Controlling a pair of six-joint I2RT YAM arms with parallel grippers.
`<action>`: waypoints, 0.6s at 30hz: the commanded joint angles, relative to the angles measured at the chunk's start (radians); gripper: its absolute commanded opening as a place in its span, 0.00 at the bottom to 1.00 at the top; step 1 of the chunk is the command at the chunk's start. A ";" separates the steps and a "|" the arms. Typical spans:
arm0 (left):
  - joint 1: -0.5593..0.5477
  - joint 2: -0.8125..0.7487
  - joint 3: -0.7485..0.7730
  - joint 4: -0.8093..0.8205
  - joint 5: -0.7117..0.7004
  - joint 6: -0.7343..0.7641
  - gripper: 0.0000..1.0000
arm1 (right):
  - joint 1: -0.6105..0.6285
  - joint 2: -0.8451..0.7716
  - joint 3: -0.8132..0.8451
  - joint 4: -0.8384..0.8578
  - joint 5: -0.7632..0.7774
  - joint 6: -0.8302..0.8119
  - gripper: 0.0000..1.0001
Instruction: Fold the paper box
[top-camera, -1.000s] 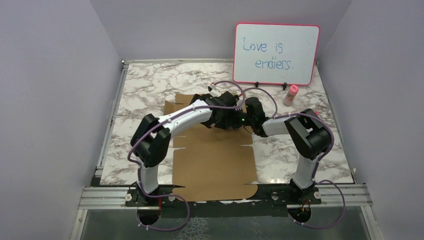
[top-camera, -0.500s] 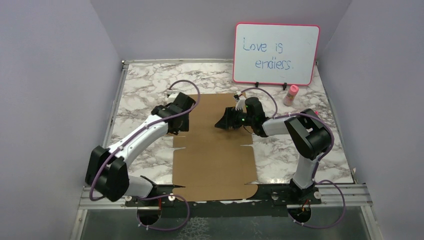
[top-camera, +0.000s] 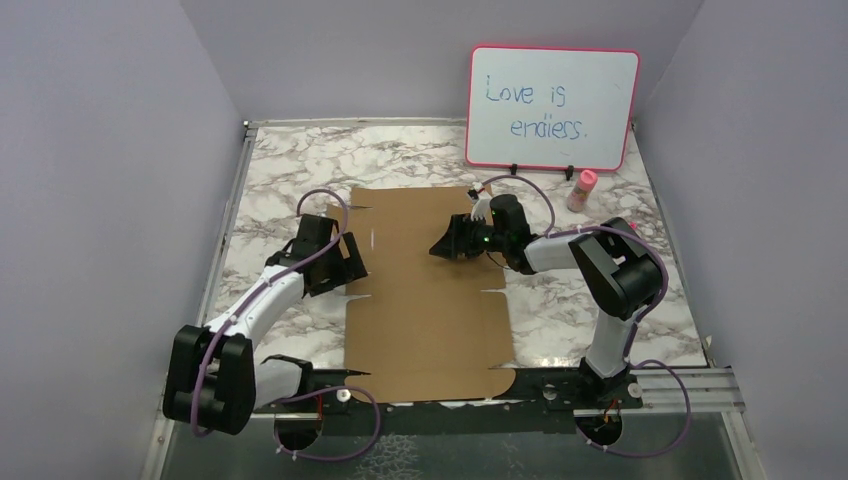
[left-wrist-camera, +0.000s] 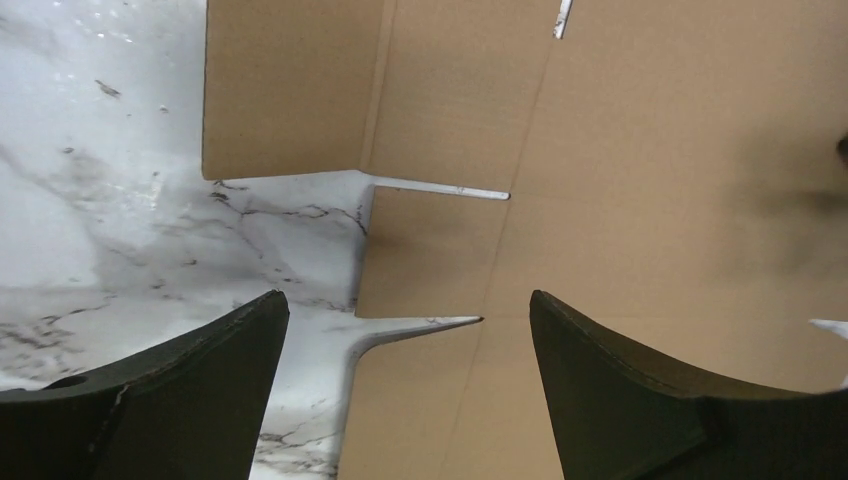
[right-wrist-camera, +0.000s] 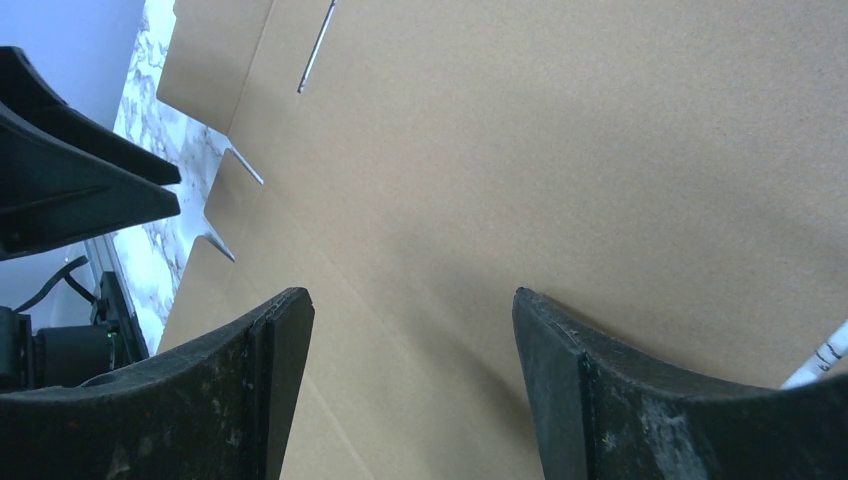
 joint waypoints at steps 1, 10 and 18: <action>0.063 0.002 -0.065 0.166 0.205 -0.044 0.89 | 0.000 0.008 -0.018 -0.032 0.050 -0.018 0.79; 0.086 0.062 -0.127 0.233 0.234 -0.036 0.81 | 0.000 0.016 -0.016 -0.026 0.042 -0.015 0.79; 0.086 0.053 -0.105 0.223 0.295 0.005 0.60 | -0.001 0.018 -0.015 -0.027 0.043 -0.015 0.79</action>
